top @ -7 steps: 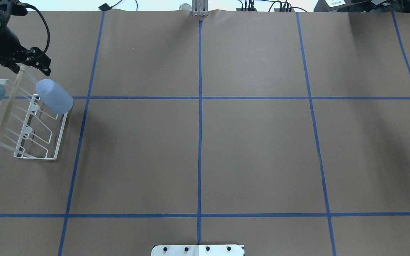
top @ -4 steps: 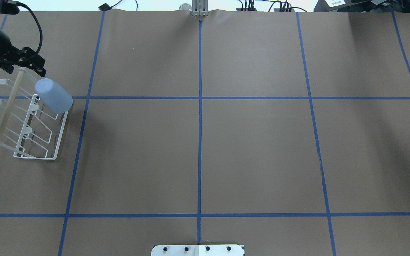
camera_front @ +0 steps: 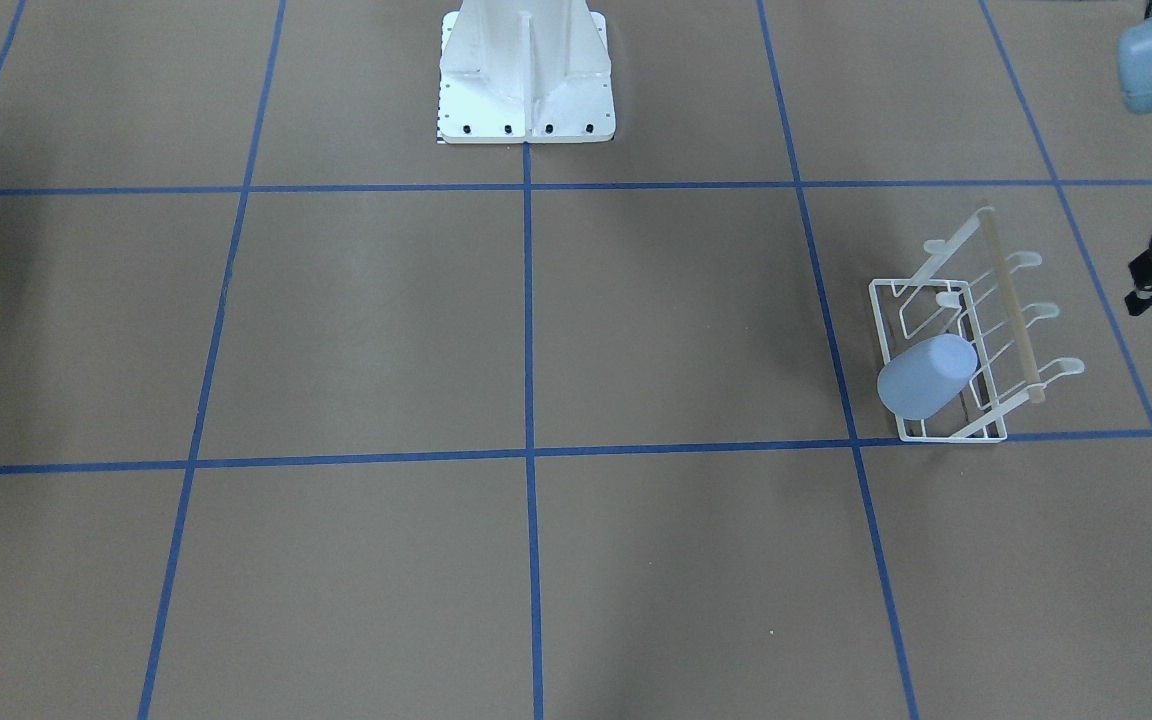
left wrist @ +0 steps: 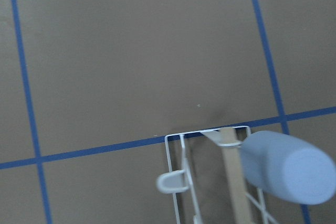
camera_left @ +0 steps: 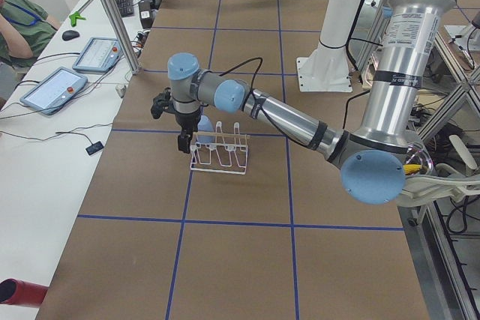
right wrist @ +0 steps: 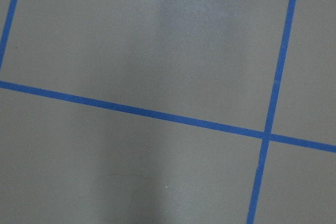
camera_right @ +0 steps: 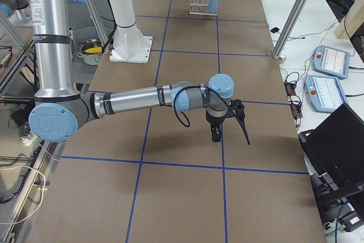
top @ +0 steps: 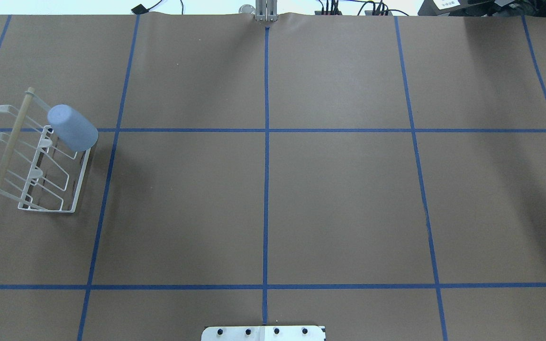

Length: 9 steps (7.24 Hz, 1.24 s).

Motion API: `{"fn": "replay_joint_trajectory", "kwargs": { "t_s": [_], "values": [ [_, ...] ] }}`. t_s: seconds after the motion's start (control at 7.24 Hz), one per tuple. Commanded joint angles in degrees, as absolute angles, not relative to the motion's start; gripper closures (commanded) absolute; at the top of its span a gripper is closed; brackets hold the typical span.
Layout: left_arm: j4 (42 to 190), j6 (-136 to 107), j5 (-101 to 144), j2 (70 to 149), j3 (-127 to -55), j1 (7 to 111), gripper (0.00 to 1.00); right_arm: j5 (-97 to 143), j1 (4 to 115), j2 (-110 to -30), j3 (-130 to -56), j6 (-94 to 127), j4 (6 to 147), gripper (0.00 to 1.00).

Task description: Hang cup on cup holder

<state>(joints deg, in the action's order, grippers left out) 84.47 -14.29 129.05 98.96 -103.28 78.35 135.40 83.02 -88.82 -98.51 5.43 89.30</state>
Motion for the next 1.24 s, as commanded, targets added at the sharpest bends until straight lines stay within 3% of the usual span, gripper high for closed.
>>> {"fn": "replay_joint_trajectory", "kwargs": {
  "t_s": [0.0,0.14,0.41,1.11],
  "values": [
    [84.98,-12.75,129.11,95.03,-100.12,85.82,0.02,135.54,84.29,-90.61,-98.18,5.28,89.56,0.00],
    [86.38,-11.61,129.20,96.32,-93.49,90.22,0.02,135.35,84.64,-91.49,-98.35,5.19,89.47,0.00],
    [94.27,-6.35,130.69,95.10,-87.91,91.23,0.02,135.35,85.60,-92.71,-98.44,5.36,89.91,0.00],
    [95.71,-6.33,136.05,93.96,-87.10,91.14,0.02,135.44,87.19,-93.43,-98.61,5.45,90.00,0.00]
  ]
}}
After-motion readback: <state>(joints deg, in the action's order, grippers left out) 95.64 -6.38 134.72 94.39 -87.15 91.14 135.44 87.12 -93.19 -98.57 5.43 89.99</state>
